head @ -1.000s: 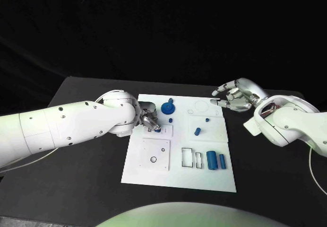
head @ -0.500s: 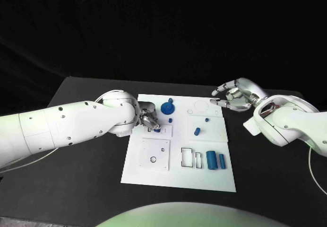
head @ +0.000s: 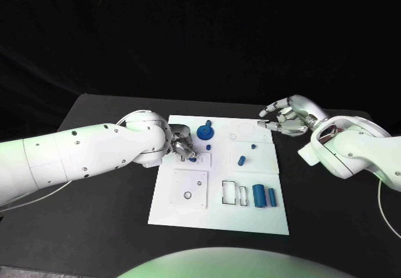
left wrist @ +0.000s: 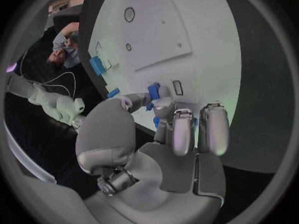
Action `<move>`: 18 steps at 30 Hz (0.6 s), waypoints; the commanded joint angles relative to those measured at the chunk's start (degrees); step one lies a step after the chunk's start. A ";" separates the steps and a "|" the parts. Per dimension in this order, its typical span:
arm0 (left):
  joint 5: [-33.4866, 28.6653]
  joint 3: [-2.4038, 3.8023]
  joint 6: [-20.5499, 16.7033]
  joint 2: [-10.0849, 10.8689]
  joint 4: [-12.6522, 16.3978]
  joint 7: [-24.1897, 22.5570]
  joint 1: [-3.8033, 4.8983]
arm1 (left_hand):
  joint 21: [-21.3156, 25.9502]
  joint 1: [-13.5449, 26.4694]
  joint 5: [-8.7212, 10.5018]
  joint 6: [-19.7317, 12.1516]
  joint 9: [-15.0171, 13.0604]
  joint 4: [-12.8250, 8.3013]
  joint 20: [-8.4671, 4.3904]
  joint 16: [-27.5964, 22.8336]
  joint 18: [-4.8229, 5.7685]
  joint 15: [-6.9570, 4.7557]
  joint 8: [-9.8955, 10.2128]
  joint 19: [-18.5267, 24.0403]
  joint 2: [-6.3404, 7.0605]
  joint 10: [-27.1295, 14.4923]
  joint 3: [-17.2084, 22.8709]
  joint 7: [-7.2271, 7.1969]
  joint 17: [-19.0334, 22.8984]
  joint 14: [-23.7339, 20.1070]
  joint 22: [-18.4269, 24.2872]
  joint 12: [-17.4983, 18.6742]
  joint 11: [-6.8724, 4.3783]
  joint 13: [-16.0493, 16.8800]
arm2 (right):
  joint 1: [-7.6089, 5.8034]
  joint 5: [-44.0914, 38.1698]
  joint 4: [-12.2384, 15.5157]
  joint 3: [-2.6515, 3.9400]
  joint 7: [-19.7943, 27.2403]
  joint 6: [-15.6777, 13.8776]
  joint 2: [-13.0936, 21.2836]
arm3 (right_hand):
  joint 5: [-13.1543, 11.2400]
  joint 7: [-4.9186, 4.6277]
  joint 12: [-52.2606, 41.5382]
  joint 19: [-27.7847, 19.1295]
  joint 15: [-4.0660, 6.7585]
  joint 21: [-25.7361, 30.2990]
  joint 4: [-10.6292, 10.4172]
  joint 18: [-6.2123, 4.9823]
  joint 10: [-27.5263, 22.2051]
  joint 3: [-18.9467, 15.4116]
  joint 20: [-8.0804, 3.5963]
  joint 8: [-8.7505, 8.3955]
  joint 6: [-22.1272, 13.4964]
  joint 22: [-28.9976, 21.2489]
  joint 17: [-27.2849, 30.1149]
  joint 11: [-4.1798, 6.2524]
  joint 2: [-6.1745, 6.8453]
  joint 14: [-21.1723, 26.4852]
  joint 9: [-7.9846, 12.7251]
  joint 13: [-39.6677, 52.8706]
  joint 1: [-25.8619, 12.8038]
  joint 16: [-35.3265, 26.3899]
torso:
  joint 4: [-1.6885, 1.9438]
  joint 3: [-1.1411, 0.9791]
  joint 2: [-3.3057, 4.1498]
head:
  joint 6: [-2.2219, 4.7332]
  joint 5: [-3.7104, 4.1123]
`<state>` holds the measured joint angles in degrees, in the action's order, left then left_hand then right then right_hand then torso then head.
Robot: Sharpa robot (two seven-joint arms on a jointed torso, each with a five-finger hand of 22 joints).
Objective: Assemble the parts on the task board
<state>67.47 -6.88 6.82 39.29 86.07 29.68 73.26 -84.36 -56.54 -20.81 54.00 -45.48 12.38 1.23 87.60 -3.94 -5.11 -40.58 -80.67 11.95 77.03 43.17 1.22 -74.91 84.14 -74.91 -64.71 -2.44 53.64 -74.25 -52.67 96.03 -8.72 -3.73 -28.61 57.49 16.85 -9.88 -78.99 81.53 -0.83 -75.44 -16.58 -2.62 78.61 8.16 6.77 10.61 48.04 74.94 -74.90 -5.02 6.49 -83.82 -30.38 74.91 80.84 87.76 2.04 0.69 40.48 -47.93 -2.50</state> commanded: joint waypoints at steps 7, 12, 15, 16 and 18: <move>-0.89 -0.15 0.88 -0.25 0.19 -0.25 -0.20 | 0.22 0.95 0.12 0.74 -0.39 1.18 -0.18 0.28 0.88 -0.48 0.41 -0.24 -0.24 0.40 -2.00 0.09 -9.36 4.50 -1.46 -0.35 -0.15 0.23 | 0.06 -0.60 -0.01 0.00 0.34 0.01 0.00 | 0.31 0.06 0.26 -0.36 0.07 0.36 -0.01 -1.10 -0.51 0.32 0.03 0.30 -0.29 6.13 -9.56 0.05 0.16 -4.74 0.07 0.86 -0.61 -0.18 | 0.03 0.02 -0.01 | -0.13 0.06; -0.92 -0.15 0.68 -0.28 0.11 -0.27 -0.20 | 0.26 1.08 0.14 0.90 -0.55 1.72 -0.20 0.28 0.87 -0.49 0.47 -0.22 -0.32 0.41 -2.78 0.06 -9.34 4.49 -1.41 -0.34 -0.18 0.26 | 0.06 -0.60 -0.04 0.00 0.37 0.02 -0.03 | 0.31 0.06 0.26 -0.36 0.07 0.36 -0.01 -1.10 -0.51 0.32 0.03 0.30 -0.29 6.13 -9.56 0.05 0.16 -4.74 0.07 0.86 -0.61 -0.18 | 0.03 0.03 -0.01 | -0.11 0.10; -0.97 -0.15 0.63 -0.30 0.04 -0.27 -0.20 | 0.28 1.19 0.16 0.98 -0.66 2.14 -0.21 0.29 0.87 -0.50 0.53 -0.22 -0.39 0.42 -3.41 0.06 -9.37 4.49 -1.41 -0.35 -0.19 0.28 | 0.07 -0.60 -0.05 0.00 0.38 0.01 -0.04 | 0.31 0.06 0.26 -0.36 0.07 0.36 -0.01 -1.10 -0.51 0.32 0.03 0.30 -0.29 6.13 -9.56 0.05 0.16 -4.74 0.07 0.86 -0.61 -0.18 | 0.03 0.04 0.01 | -0.10 0.08; -0.99 -0.15 0.62 -0.31 0.01 -0.27 -0.20 | 0.29 1.21 0.16 1.00 -0.70 2.27 -0.22 0.28 0.86 -0.50 0.56 -0.21 -0.42 0.43 -3.60 0.06 -9.33 4.49 -1.39 -0.36 -0.19 0.30 | 0.07 -0.60 -0.05 0.00 0.40 0.00 -0.04 | 0.31 0.07 0.31 -0.37 0.07 0.40 0.00 -1.10 -0.55 0.36 0.03 0.32 -0.32 6.12 -9.47 0.05 0.18 -4.72 0.08 0.81 -0.70 -0.23 | 0.03 0.04 0.01 | -0.10 0.08; -1.02 -0.15 0.60 -0.31 -0.07 -0.27 -0.20 | 0.30 1.29 0.17 1.06 -0.82 2.75 -0.23 0.29 0.87 -0.51 0.66 -0.23 -0.49 0.43 -4.36 0.06 -9.35 4.49 -1.42 -0.36 -0.19 0.35 | 0.08 -0.60 -0.06 0.00 0.41 -0.01 -0.04 | 0.31 0.07 0.31 -0.37 0.07 0.40 0.00 -1.10 -0.55 0.36 0.03 0.32 -0.32 6.12 -9.47 0.05 0.18 -4.72 0.08 0.81 -0.70 -0.23 | 0.01 0.04 0.00 | -0.09 0.09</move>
<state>67.06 -6.99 6.84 39.14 85.95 29.68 73.13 -84.36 -55.64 -20.82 54.82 -46.25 15.08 1.24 87.60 -3.94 -5.31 -40.12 -80.67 11.49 77.23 39.17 1.21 -74.91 83.94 -74.91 -64.71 -2.64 53.94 -74.23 -52.67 95.95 -8.72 -3.69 -28.69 57.47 16.85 -9.88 -78.99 81.53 -0.83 -75.44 -16.58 -2.62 78.41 8.15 6.77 10.61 48.04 74.93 -74.90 -4.82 6.71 -83.82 -30.38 74.91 80.59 87.76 2.07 0.72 40.48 -48.04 -2.43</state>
